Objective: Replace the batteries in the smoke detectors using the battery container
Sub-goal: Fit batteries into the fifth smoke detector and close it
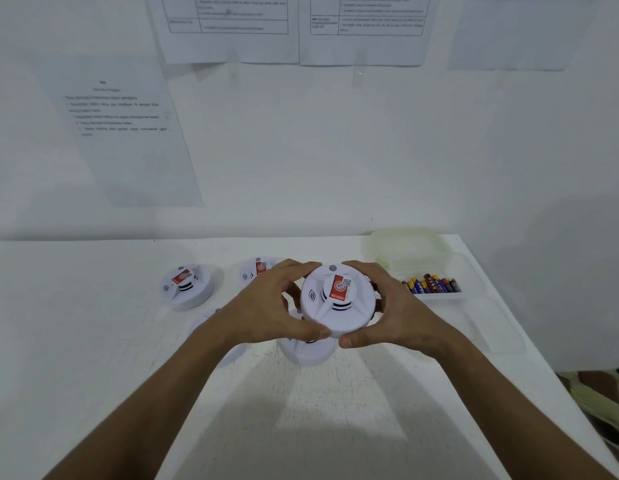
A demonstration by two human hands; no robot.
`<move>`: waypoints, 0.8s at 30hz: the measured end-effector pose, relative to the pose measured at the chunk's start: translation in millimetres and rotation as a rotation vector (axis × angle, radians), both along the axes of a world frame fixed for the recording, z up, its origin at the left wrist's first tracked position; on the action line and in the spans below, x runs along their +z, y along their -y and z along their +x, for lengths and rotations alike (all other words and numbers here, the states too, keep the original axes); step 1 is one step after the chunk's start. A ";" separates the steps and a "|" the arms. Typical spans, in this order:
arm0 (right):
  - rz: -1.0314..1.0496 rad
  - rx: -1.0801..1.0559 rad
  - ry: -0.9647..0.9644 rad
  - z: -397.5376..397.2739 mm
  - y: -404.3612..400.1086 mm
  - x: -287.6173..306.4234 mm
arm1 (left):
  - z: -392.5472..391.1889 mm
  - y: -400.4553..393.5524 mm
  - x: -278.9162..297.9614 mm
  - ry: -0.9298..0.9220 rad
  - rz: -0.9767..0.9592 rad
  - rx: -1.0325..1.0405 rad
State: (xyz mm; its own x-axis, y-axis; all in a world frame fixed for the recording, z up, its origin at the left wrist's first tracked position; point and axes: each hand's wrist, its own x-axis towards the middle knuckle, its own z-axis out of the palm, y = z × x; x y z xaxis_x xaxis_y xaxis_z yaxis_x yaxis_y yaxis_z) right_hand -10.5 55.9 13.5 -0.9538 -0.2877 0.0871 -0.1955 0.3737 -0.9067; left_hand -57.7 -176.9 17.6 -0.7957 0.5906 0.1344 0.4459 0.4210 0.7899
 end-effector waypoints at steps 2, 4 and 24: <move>0.005 -0.001 0.003 -1.3 0.4 0.0 | -2.3 0.8 -1.5 0.003 -0.010 0.007; 0.004 0.001 0.006 -2.7 0.4 -0.2 | -4.0 1.1 -2.5 0.007 -0.013 0.010; 0.049 -0.051 0.060 -38.7 -6.0 -10.1 | -38.2 -6.5 -9.8 0.003 -0.028 0.021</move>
State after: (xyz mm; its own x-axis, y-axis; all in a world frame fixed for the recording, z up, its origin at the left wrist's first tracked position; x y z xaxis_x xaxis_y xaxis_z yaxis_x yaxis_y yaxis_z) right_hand -49.2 61.8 3.4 -0.9704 -0.2410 0.0165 -0.1211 0.4262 -0.8965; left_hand -95.9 -170.4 7.7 -0.8082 0.5774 0.1158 0.4347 0.4523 0.7788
